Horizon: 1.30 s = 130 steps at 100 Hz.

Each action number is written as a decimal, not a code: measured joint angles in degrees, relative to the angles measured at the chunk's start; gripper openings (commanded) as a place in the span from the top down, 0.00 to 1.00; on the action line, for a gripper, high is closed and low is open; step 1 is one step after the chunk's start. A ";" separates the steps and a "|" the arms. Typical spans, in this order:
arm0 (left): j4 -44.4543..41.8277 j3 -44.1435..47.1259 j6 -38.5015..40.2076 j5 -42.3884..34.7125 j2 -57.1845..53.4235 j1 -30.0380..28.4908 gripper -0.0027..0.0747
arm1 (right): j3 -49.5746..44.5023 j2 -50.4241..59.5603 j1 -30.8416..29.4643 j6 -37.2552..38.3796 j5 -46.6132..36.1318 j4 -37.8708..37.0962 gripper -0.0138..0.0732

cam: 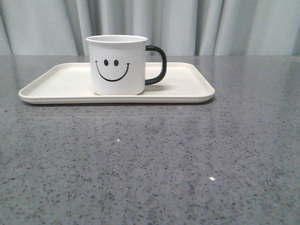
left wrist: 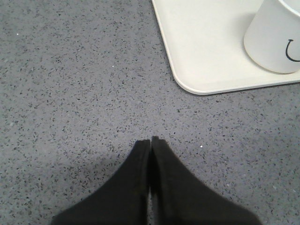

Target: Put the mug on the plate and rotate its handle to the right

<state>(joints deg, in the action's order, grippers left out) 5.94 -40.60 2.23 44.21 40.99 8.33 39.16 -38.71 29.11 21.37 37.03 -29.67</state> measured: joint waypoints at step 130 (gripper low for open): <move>-8.71 34.91 0.00 -27.07 -40.86 0.00 0.99 | 0.00 0.00 0.00 0.00 0.00 0.00 0.92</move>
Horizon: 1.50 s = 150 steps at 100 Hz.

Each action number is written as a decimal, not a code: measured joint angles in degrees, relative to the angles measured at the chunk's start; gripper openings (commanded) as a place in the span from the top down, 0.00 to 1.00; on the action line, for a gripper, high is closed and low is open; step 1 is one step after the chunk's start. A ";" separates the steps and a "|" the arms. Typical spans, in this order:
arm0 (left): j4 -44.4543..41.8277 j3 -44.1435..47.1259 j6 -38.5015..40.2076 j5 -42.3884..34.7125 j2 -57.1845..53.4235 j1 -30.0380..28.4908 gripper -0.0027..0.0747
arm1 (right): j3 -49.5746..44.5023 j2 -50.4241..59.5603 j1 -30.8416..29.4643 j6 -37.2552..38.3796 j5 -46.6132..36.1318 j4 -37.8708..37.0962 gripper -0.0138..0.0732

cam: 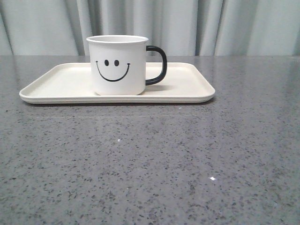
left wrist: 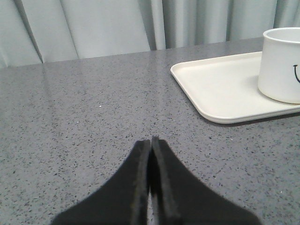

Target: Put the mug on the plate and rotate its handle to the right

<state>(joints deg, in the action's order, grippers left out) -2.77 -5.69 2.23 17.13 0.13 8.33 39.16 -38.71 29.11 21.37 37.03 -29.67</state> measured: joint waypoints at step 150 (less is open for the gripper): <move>-0.96 5.63 0.00 -9.09 -0.35 -3.98 0.99 | 0.00 0.00 0.00 0.00 0.00 -0.01 0.92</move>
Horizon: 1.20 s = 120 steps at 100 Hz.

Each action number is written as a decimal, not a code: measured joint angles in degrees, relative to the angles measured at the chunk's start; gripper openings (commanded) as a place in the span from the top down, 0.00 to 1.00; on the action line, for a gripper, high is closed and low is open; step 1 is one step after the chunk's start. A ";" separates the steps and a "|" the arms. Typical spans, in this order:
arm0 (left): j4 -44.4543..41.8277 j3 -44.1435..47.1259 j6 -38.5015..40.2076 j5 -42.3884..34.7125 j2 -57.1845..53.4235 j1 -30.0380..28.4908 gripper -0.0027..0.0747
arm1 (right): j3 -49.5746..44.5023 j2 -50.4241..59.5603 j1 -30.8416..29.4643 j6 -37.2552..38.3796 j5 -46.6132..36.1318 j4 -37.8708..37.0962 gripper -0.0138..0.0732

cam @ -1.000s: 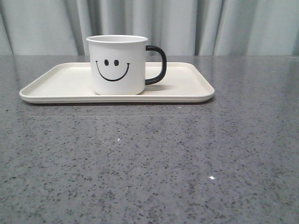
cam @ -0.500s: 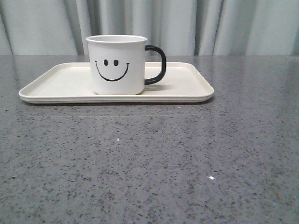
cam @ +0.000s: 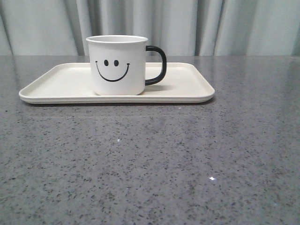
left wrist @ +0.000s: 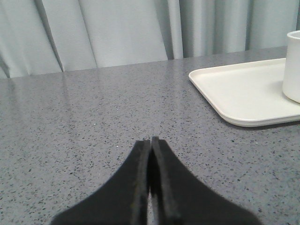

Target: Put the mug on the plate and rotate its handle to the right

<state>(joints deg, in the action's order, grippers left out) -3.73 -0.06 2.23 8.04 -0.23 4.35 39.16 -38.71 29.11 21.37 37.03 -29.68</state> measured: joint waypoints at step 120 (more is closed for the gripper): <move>0.10 0.00 0.00 0.00 0.00 0.00 0.99 | -33.42 38.74 -22.67 -22.21 -19.33 29.68 0.92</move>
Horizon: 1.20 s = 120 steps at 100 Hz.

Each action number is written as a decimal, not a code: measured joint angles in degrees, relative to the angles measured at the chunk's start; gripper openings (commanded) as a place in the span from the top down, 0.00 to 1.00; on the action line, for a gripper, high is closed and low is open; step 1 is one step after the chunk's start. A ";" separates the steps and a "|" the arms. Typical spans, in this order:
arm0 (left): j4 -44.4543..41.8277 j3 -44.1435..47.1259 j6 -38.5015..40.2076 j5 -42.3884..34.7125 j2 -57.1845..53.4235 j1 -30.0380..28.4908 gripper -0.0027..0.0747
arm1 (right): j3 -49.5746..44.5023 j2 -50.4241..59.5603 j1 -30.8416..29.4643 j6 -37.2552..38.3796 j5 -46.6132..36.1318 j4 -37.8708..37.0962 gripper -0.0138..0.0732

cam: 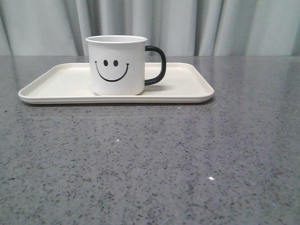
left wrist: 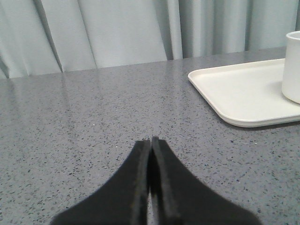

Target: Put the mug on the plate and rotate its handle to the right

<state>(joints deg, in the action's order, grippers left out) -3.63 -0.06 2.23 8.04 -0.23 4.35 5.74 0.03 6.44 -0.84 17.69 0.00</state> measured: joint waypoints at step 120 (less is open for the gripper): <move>0.00 0.00 0.00 -0.09 0.00 0.00 0.99 | -7.32 0.65 -0.32 0.44 -7.58 1.10 0.92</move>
<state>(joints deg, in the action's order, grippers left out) -3.63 -0.06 2.23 7.95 -0.23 4.35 -1.58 0.69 6.12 -0.40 10.11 1.10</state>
